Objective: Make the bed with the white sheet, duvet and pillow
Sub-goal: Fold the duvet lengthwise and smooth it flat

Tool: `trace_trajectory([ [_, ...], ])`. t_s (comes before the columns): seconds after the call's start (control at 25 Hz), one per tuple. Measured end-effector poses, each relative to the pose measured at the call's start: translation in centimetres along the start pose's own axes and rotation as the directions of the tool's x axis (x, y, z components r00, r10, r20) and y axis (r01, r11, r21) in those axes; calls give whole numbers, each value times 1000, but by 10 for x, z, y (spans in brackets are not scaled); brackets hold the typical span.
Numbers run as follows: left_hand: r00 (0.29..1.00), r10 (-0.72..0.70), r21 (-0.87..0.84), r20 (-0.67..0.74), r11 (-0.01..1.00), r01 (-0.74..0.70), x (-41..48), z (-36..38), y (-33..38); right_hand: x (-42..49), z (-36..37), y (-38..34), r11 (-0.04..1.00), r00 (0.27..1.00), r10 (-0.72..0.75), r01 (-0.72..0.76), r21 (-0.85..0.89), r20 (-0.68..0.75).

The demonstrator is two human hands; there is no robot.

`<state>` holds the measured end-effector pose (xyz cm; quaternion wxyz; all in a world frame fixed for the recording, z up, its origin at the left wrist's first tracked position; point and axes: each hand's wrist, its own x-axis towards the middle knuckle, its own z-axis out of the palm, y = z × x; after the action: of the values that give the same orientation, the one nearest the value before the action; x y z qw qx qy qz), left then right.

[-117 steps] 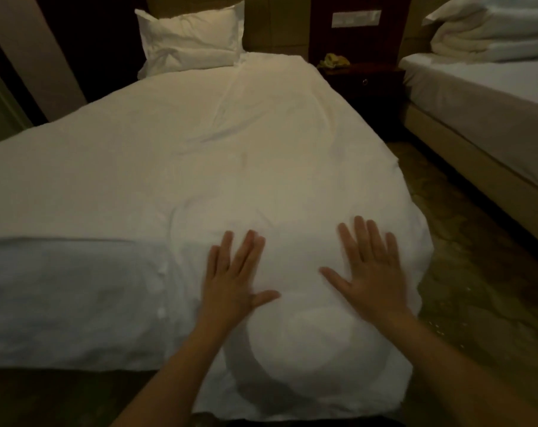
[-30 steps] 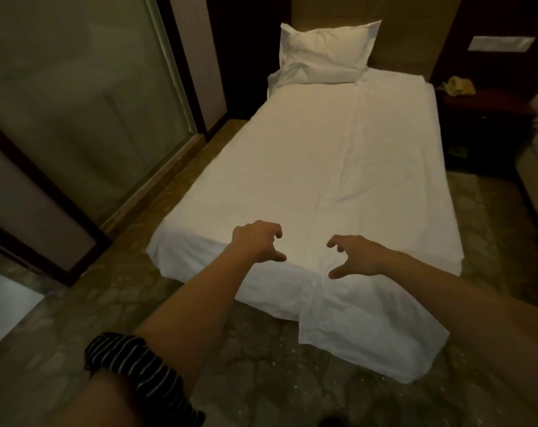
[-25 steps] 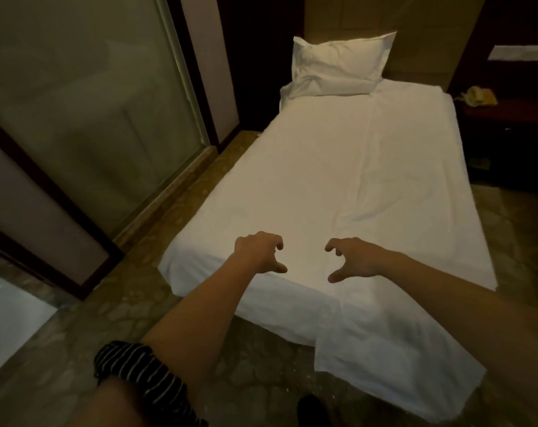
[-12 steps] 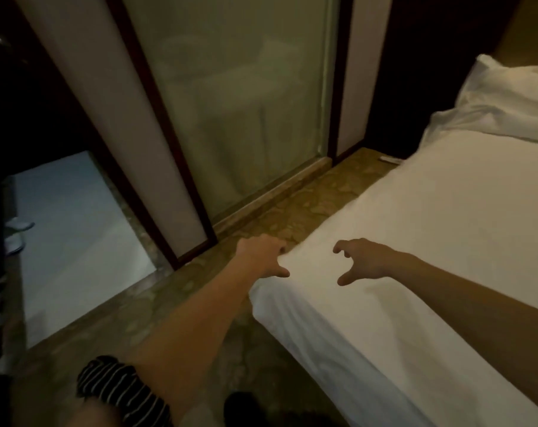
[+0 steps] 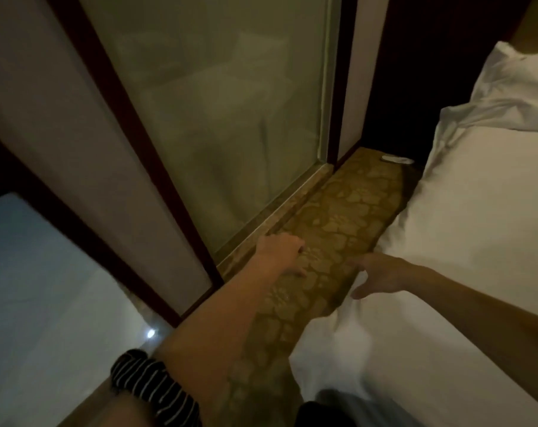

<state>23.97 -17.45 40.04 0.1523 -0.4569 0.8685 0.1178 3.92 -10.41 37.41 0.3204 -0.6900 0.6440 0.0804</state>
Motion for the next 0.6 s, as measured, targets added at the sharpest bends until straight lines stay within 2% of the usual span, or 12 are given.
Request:
trace_trajectory([
  [0.36,992,91,119,87,988,-101,240,-103,-118,197,-158,51,982,986,154,-147,121,-56],
  [0.48,983,160,77,93,983,-167,324,-146,-133,247,-207,69,964,970,232,-220,147,-69],
  [0.6,963,251,131,97,956,-262,413,-180,-136,298,-258,93,936,945,324,-312,160,-50],
])
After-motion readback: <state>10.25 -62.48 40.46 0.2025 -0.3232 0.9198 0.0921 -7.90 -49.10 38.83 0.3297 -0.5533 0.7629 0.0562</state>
